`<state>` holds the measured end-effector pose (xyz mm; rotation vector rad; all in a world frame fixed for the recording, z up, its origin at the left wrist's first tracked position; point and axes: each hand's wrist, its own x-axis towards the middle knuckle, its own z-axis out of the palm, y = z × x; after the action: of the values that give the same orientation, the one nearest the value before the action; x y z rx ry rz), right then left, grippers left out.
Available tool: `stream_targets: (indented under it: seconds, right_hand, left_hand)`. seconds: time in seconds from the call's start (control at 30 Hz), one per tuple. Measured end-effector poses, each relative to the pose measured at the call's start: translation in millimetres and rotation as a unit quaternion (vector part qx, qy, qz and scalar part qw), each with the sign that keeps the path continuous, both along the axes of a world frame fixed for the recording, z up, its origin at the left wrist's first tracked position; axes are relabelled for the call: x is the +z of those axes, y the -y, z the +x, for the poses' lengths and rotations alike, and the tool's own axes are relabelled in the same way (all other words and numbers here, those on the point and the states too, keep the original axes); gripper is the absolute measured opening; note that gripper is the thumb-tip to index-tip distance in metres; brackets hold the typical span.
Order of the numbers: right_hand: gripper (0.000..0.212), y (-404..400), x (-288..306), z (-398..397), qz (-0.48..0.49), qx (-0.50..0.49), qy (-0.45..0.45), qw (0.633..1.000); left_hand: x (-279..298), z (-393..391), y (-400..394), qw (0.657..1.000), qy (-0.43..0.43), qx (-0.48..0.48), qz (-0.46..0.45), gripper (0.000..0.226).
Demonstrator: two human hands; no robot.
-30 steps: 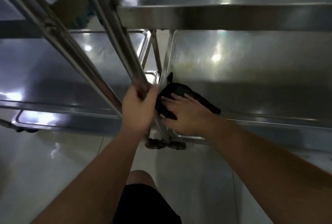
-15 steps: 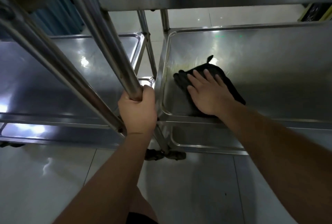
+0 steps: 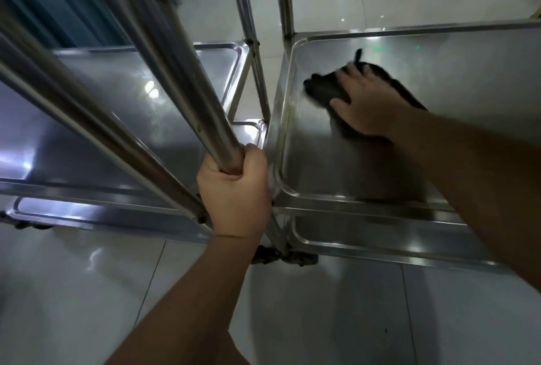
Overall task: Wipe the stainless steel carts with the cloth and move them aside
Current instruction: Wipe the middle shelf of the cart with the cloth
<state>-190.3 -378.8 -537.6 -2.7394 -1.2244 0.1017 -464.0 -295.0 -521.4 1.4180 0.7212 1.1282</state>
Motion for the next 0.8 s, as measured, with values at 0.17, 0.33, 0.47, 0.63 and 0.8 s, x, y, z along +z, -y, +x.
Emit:
stream_targets:
  seconds: [0.17,0.33,0.47,0.63,0.8]
  right_hand:
    - [0.078,-58,4,-8,-0.017,0.026,-0.052,0.998]
    - [0.070,-11,-1,-86,-0.007,0.244,-0.045,0.969]
    - [0.068,49,2,-101,-0.035,0.361,-0.064,0.930]
    - [0.063,-3,8,-36,-0.001,0.202,-0.024,0.979]
    - [0.071,-83,1,2,0.000,0.027,-0.076,0.997]
  left_hand:
    - [-3,1,0,1.000,-0.006,0.013,0.021,0.040]
    - [-3,-1,1,1.000,0.002,0.011,0.010,0.041]
    - [-1,0,5,1.000,0.000,0.006,0.007,0.042]
    - [1,-3,6,1.000,0.003,0.001,0.000,0.044]
    - [-1,-1,6,1.000,0.005,0.006,0.012,0.041]
